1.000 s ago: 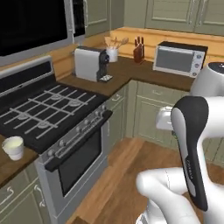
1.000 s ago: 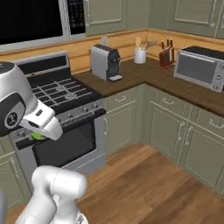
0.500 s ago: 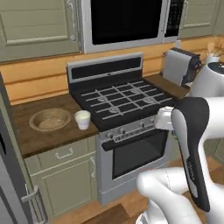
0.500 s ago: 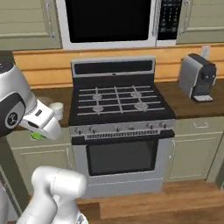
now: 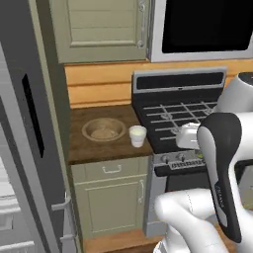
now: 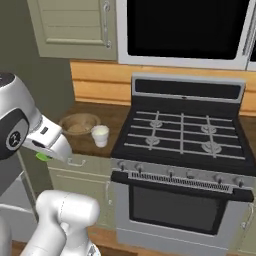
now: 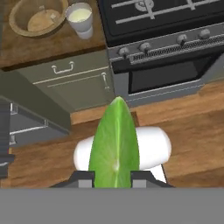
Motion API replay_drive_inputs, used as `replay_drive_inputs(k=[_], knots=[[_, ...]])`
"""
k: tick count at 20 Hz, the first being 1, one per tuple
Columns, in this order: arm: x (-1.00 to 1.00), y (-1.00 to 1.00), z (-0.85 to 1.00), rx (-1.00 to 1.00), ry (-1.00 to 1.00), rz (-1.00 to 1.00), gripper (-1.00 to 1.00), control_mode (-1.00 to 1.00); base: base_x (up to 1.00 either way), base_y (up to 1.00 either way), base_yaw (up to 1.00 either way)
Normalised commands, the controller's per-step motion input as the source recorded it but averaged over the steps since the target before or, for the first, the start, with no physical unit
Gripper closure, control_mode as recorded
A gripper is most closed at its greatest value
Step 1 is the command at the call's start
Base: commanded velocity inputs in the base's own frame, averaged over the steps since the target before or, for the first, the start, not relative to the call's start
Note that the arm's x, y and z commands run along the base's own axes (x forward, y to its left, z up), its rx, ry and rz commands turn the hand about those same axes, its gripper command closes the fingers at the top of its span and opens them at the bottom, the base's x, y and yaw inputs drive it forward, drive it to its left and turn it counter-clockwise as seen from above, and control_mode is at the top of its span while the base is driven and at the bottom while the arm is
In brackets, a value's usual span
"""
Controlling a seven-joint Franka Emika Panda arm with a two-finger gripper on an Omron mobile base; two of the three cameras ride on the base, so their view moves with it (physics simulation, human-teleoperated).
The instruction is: Grab a lemon wedge from the fridge and one ice cube from the ice bowl, and put them in the glass of lemonade.
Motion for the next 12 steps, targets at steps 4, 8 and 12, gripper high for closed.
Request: replay_drive_inputs(k=[4,8,12], knots=[[0.0,0.0,0.0,0.0,0.0,0.0,1.0,1.0,1.0,-0.41,0.39],[0.0,0.0,0.0,0.0,0.0,0.0,1.0,1.0,0.72,-0.5,0.41],[0.0,0.0,0.0,0.0,0.0,0.0,1.0,1.0,0.18,-0.14,0.14]])
